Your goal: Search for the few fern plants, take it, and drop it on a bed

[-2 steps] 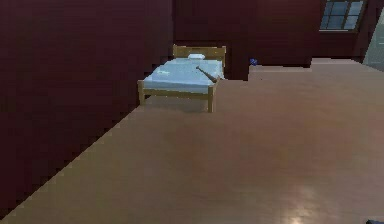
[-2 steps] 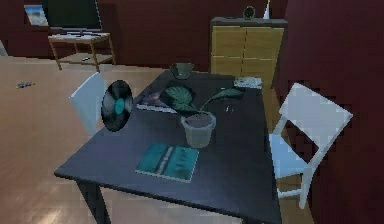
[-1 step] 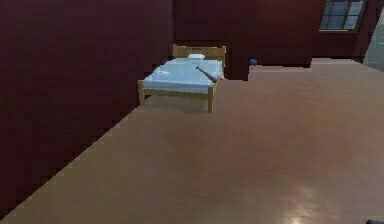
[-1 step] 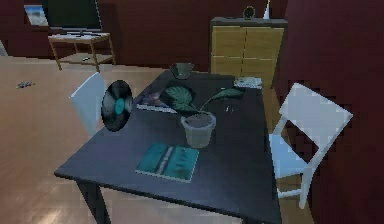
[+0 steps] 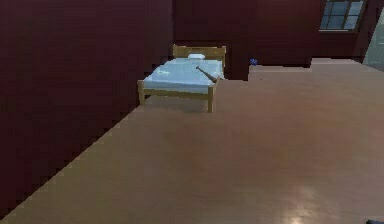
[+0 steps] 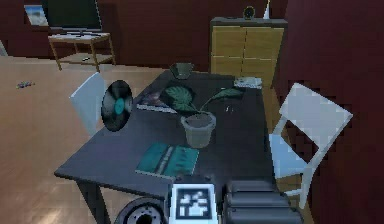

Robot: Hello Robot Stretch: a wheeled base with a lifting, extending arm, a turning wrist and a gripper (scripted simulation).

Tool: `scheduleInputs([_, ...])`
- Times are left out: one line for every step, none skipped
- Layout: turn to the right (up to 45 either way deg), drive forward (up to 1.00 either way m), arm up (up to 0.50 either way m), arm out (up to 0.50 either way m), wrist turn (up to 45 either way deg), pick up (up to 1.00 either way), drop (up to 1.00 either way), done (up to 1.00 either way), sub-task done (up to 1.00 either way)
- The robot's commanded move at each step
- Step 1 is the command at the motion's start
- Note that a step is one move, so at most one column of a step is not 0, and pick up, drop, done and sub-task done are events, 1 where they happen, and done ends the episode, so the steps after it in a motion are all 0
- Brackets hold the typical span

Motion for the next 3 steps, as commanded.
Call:
scheduleInputs([0.0,0.0,0.0,0.38,0.0,0.0,0.0,0.0,0.0])
scheduleInputs([0.0,0.0,0.0,0.0,45.0,0.0,0.0,0.0,0.0])
scheduleInputs([0.0,0.0,0.0,0.0,45.0,0.0,0.0,0.0,0.0])
